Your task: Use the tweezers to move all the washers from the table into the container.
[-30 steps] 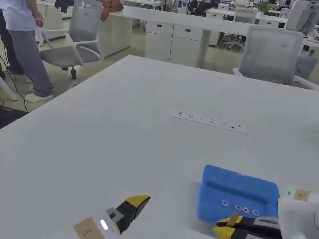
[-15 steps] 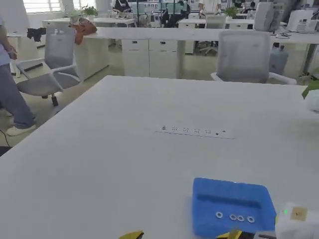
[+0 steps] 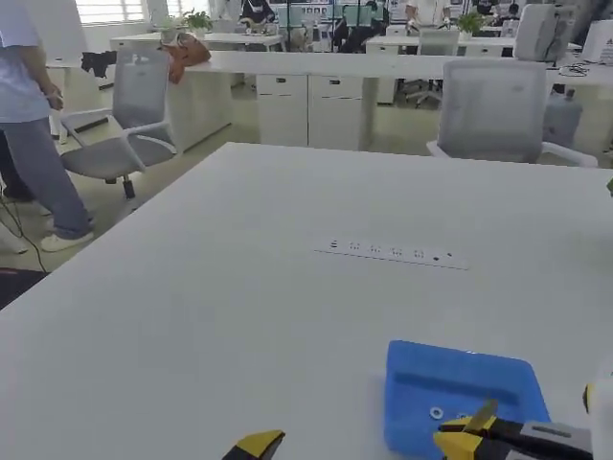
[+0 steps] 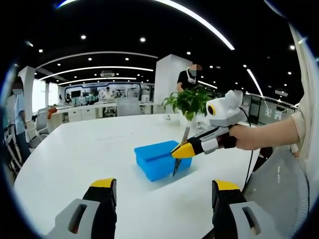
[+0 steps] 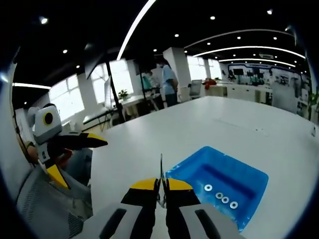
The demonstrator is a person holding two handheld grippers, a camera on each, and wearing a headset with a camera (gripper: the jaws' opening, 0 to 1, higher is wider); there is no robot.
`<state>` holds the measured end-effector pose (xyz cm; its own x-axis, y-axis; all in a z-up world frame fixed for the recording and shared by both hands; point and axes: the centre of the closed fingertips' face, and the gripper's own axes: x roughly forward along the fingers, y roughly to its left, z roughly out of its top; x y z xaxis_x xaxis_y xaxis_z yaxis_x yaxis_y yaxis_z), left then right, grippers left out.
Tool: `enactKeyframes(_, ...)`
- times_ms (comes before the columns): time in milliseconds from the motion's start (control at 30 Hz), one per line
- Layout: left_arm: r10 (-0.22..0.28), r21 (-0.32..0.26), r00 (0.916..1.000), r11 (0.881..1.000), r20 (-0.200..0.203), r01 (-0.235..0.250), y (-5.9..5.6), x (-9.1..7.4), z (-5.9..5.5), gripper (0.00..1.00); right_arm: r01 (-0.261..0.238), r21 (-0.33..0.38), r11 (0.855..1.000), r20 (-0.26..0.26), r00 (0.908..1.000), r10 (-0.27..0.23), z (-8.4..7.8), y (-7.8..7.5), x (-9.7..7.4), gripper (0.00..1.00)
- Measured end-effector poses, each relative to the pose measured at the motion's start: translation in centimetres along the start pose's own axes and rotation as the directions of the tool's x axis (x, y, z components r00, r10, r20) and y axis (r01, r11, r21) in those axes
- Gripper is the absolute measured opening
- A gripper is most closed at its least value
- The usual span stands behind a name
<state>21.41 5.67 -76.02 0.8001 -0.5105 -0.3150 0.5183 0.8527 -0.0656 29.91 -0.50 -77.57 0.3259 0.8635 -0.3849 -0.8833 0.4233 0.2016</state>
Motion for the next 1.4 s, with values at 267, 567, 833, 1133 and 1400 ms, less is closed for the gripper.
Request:
enactKeyframes(267,0.002,0.002,1.0,1.0,0.002,-0.002,0.0,-0.1,0.0,0.79,0.025,0.006,1.0,0.063,0.9977,-0.026,3.4,-1.7,-0.2,0.02)
enactKeyframes(567,0.004,0.005,1.0,1.0,0.004,-0.004,0.0,-0.1,0.1,0.79,0.046,0.01,0.999,0.061,0.997,-0.047,4.8,-4.4,1.2,0.02)
enactKeyframes(833,0.005,0.006,1.0,1.0,0.005,-0.005,0.1,-0.1,0.1,0.79,0.063,0.028,0.998,-0.003,0.998,-0.063,3.7,-6.4,3.0,0.02)
enactKeyframes(1133,0.004,0.009,1.0,1.0,-0.002,-0.004,0.1,-0.1,0.0,0.79,0.081,0.093,0.992,-0.053,0.9957,-0.076,1.9,-7.8,4.7,0.02)
enactKeyframes(1400,0.004,0.008,1.0,1.0,-0.004,-0.004,0.1,-0.1,0.0,0.79,0.099,0.094,0.991,-0.103,0.9907,-0.089,0.4,-8.2,5.4,0.02)
